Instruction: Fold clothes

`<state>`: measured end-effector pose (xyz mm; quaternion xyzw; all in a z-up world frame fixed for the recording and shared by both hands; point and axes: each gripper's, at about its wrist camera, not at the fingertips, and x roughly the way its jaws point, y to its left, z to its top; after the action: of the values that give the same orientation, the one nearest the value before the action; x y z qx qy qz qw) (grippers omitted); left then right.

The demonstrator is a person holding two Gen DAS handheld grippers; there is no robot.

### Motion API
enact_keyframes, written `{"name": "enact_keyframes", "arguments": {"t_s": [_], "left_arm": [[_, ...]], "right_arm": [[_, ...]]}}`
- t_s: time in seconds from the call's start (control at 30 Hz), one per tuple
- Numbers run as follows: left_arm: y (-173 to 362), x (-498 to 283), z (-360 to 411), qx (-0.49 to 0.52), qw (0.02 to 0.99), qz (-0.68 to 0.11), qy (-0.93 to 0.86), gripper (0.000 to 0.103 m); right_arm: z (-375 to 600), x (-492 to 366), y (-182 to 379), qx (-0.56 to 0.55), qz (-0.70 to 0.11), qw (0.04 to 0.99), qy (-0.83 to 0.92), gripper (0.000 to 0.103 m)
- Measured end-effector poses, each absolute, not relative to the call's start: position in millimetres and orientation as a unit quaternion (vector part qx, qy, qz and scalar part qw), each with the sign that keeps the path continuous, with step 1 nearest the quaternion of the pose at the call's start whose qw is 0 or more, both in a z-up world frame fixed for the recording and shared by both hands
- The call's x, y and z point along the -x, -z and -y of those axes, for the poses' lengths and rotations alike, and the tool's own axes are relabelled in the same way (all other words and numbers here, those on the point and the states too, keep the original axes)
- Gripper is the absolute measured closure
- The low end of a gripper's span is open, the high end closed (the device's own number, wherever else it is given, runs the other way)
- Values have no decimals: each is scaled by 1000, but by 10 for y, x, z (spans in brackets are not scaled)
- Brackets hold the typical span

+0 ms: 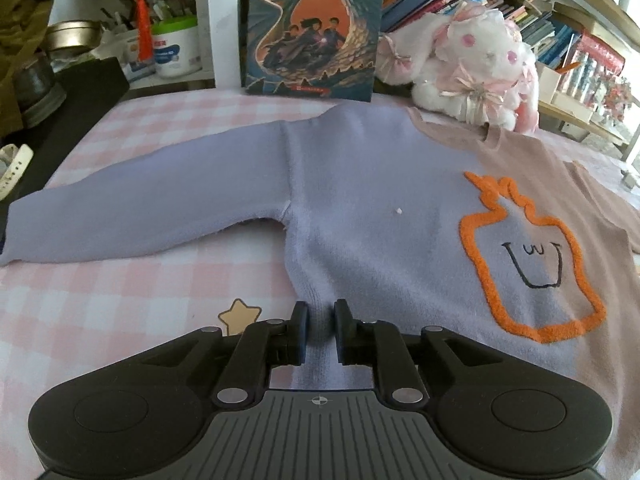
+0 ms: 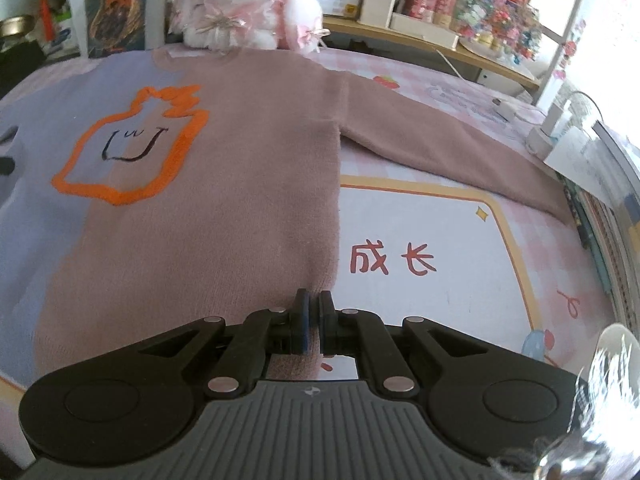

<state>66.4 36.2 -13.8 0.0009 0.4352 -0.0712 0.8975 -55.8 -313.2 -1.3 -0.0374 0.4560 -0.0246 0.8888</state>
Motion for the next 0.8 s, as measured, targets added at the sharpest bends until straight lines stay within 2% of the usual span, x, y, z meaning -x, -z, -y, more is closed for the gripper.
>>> {"name": "enact_keyframes", "arguments": {"t_s": [0.13,0.3,0.67,0.8], "left_arm": [[123,-526,-346,-1,898,-436,57,85],[117,-261,-349,8,898,-439,31,76],[83,163,-193,26,894,-447,-27,68],[55,275,-146,39,894,-445,-47,67]], "right_arm": [[3175,575,8,38,-457,889,5,95],[3204,587,7,47,-455,889,-17,95],[3335,608,17,71,-441,891,-84,94],[3382,590,16,74,-439,890,-97,89]]}}
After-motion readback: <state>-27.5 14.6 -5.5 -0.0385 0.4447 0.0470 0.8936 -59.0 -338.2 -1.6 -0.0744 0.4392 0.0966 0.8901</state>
